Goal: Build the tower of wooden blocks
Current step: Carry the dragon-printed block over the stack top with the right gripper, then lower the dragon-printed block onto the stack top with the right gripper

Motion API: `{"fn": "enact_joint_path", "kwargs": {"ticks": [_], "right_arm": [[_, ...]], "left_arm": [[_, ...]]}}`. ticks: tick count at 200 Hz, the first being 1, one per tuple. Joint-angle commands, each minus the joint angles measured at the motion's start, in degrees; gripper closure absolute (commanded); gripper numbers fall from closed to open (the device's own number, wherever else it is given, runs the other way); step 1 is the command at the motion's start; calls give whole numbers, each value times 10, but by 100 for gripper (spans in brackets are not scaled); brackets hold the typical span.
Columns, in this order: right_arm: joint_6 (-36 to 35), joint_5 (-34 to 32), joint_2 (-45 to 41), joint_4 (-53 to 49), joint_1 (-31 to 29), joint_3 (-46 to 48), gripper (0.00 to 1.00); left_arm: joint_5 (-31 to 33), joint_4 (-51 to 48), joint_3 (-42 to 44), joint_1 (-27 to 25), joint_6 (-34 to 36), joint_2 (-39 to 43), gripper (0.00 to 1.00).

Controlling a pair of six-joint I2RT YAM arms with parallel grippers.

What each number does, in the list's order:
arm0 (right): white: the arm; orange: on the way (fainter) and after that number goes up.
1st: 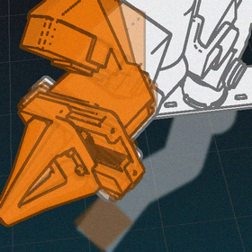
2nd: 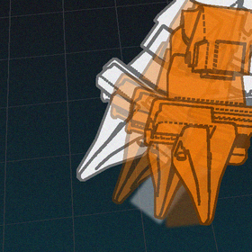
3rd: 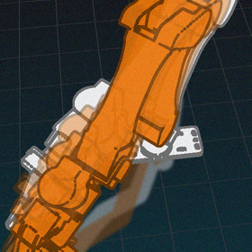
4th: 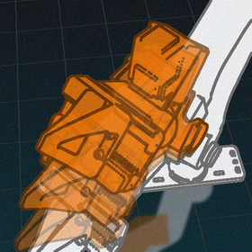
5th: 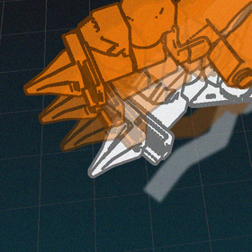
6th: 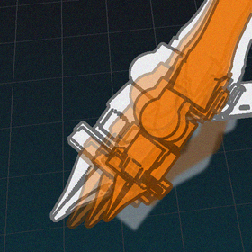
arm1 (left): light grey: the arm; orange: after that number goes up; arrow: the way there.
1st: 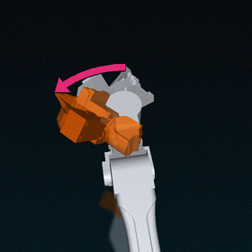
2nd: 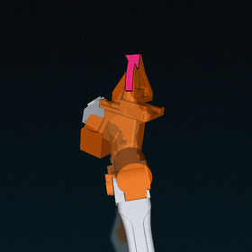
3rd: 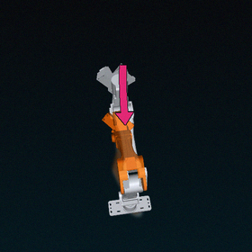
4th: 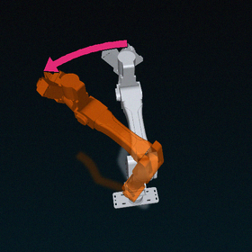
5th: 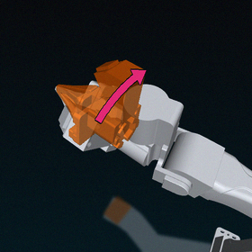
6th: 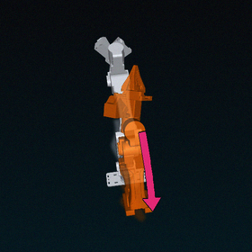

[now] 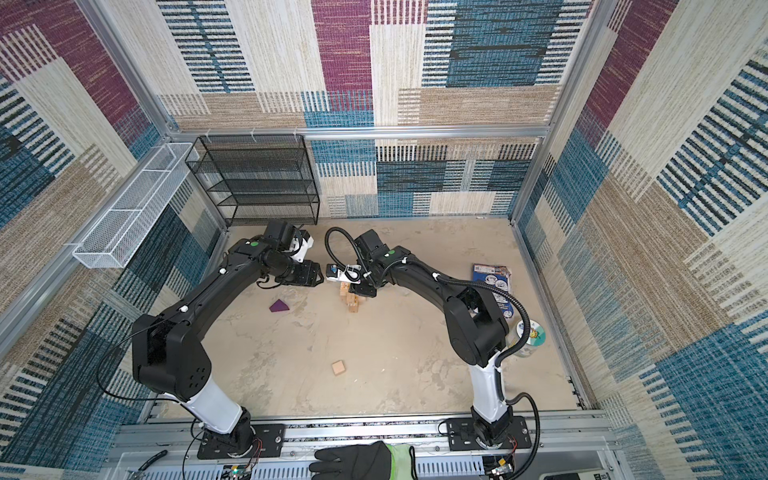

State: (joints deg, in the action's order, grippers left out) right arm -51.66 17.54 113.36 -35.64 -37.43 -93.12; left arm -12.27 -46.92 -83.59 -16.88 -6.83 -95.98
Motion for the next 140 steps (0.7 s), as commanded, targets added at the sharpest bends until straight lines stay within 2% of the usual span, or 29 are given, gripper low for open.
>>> {"fn": "enact_joint_path", "kwargs": {"ticks": [1,140], "right_arm": [[8,8,7,-10,-1,-11,81],[23,-2,36,-26,-5,-38,76]], "left_arm": [[1,1,0,0,9,3,30],[5,1,1,1,10,7,30]]}}
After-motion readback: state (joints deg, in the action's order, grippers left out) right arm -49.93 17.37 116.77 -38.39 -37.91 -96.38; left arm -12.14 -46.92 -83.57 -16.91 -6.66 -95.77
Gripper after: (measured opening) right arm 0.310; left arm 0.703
